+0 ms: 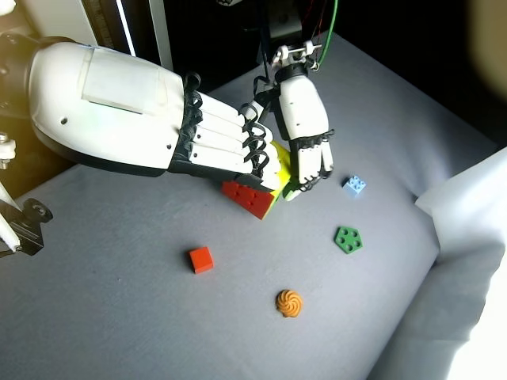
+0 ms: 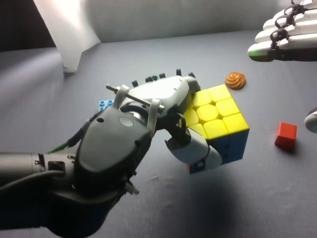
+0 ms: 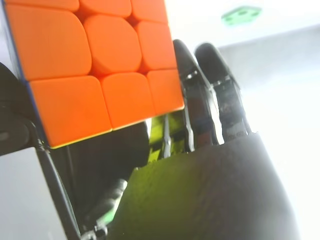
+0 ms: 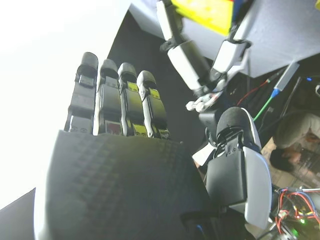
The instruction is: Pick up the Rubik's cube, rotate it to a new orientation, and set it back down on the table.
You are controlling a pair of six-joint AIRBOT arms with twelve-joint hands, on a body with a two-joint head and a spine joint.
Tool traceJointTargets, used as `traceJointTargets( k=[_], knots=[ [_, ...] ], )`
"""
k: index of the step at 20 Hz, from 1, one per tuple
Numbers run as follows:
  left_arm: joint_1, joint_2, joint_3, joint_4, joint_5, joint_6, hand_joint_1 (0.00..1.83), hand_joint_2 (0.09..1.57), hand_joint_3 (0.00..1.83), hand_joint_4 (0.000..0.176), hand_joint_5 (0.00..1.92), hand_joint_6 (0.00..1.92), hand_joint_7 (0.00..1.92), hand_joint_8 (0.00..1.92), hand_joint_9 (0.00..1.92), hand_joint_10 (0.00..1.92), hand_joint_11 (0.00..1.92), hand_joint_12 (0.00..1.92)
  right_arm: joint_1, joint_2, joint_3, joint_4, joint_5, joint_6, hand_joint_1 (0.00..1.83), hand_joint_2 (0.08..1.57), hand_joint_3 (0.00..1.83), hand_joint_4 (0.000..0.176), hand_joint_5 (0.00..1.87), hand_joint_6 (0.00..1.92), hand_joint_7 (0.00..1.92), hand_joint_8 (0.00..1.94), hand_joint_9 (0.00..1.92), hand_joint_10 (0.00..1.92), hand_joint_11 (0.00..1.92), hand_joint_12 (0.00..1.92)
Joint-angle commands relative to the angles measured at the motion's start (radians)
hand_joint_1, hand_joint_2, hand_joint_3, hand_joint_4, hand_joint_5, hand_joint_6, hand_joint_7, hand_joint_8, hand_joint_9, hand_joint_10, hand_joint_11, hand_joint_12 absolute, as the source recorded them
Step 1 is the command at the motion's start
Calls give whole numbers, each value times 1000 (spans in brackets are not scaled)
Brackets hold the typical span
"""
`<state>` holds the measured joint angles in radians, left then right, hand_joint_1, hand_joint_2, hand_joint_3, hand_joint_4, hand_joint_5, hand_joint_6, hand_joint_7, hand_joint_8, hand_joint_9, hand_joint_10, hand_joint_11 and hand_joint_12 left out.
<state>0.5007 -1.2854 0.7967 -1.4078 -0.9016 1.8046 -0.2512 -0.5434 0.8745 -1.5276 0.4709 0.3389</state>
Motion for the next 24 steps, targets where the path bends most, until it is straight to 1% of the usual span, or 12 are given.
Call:
traceJointTargets(
  k=[1, 3, 7, 8, 9, 11, 15, 17, 18, 19, 20, 24],
  knots=[
    [-22, 6, -1, 92, -23, -13, 1126, 1161, 0, 0, 888, 1140, 553, 915, 338, 1226, 109, 1710, 20, 3, -1, 55, 18, 2, 51, 1117, 0, 0, 136, 2, 118, 2, 82, 5, 0, 274],
    [-40, 15, -5, 100, -20, -13, 1178, 1239, 1, 0, 898, 1226, 569, 1443, 369, 1396, 218, 1781, 36, 4, -1, 54, 18, 2, 51, 1116, 0, 0, 133, 2, 120, 3, 88, 4, 0, 300],
    [-70, 34, -17, 95, -19, -13, 1128, 1166, 0, 0, 887, 1140, 619, 917, 412, 1201, 158, 1712, 78, 17, -2, 29, 28, 2, 18, 1122, 2, 0, 134, 3, 128, 6, 100, 2, 0, 284],
    [-75, 39, -18, 93, -18, -13, 1179, 1210, 3, 0, 919, 1173, 615, 1293, 392, 1184, 107, 1695, 85, 21, -2, 24, 34, 2, 14, 1121, 1, 0, 136, 3, 131, 5, 103, 2, 0, 296],
    [-81, 43, -18, 93, -13, -12, 1145, 1160, 0, 0, 921, 1103, 590, 1008, 372, 1130, 71, 1673, 86, 22, -2, 24, 37, 2, 15, 1118, 0, 0, 125, 1, 123, 1, 95, 1, 0, 281],
    [-91, 52, -18, 93, -4, -9, 1190, 1219, 0, 0, 938, 1153, 604, 1389, 376, 1181, 75, 1705, 86, 22, -2, 20, 39, 2, 25, 1125, 1, 0, 94, 2, 98, 1, 61, 1, 0, 157],
    [-112, 62, -18, 96, 3, -10, 1134, 1140, 1, 0, 930, 1080, 603, 834, 335, 1136, 43, 1682, 82, 22, -2, -3, 61, 19, 101, 1170, 0, 0, 174, 1, 194, 0, 171, 11, 0, 463],
    [-123, 63, -16, 89, 3, -9, 1129, 1151, 0, 0, 911, 1107, 622, 878, 365, 1174, 51, 1717, 75, 22, -2, -9, 61, 19, 219, 1349, 0, 0, 255, 4, 757, 190, 615, 671, 216, 1509],
    [-126, 62, -15, 85, 3, -9, 1135, 1144, 0, 0, 925, 1083, 645, 789, 372, 1077, 43, 1673, 73, 21, -2, -17, 62, 19, 561, 1375, 1, 0, 318, 5, 757, 1191, 718, 1558, 576, 1839],
    [-130, 61, -14, 83, 3, -9, 1132, 1148, 0, 0, 917, 1095, 636, 734, 342, 994, 8, 1643, 70, 20, -2, -20, 62, 19, 750, 1397, 2, 0, 313, 3, 751, 1712, 812, 1848, 782, 1905],
    [-135, 60, -12, 81, 3, -10, 1183, 1201, 0, 0, 944, 1132, 625, 1258, 357, 1178, 25, 1739, 68, 18, -2, -20, 61, 19, 1069, 1364, 0, 0, 337, 8, 766, 1895, 876, 1906, 892, 1918],
    [-147, 60, -2, 78, 3, -13, 1211, 1196, 1, 0, 988, 1039, 646, 1418, 498, 1287, 257, 1699, 69, 13, -2, -20, 61, 15, 1243, 1380, 3, 0, 275, 7, 529, 1792, 866, 1921, 899, 1921]
  ],
)
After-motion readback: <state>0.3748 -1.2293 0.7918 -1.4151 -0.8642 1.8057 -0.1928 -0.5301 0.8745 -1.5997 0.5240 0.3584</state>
